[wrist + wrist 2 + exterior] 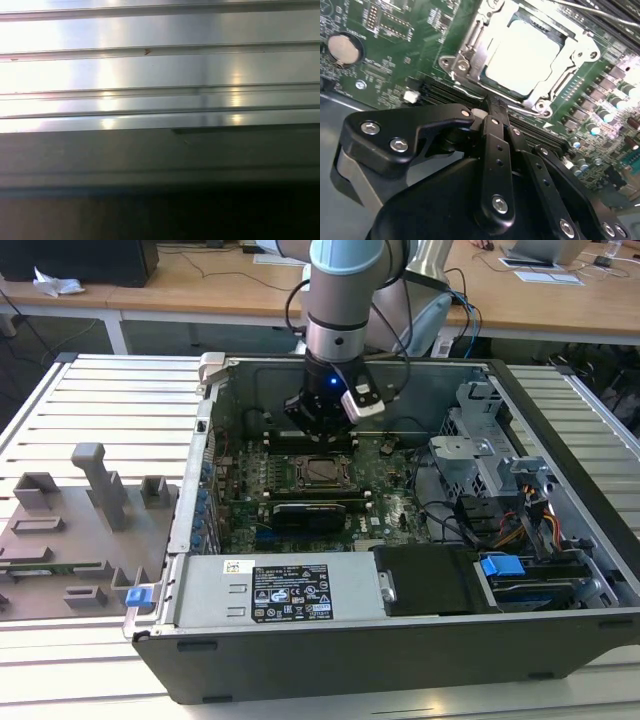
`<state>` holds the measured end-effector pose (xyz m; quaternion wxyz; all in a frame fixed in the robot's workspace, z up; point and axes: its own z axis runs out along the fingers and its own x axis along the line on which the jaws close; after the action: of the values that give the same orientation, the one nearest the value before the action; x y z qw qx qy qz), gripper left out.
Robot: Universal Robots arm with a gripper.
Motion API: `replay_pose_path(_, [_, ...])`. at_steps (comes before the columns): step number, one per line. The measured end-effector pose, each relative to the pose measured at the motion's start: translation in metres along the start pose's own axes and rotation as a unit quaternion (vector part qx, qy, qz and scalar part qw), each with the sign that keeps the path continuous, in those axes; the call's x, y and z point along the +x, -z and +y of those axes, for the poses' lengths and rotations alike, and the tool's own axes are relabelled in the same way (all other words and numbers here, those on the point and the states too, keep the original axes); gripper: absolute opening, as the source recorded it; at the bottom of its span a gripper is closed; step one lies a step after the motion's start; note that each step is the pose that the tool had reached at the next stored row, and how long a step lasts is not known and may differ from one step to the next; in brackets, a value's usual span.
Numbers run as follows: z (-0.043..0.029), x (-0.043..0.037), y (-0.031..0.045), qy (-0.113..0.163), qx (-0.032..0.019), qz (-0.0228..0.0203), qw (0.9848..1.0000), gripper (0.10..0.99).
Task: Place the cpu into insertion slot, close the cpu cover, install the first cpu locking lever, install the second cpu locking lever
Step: 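Install the first cpu locking lever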
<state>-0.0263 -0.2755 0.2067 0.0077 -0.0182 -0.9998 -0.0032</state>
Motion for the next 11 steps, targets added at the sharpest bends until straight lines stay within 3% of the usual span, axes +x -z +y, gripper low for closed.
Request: replay_pose_path(11, [-0.0011,-0.0102,-0.0046,0.0,-0.0003,0.0073,1.0,0.106])
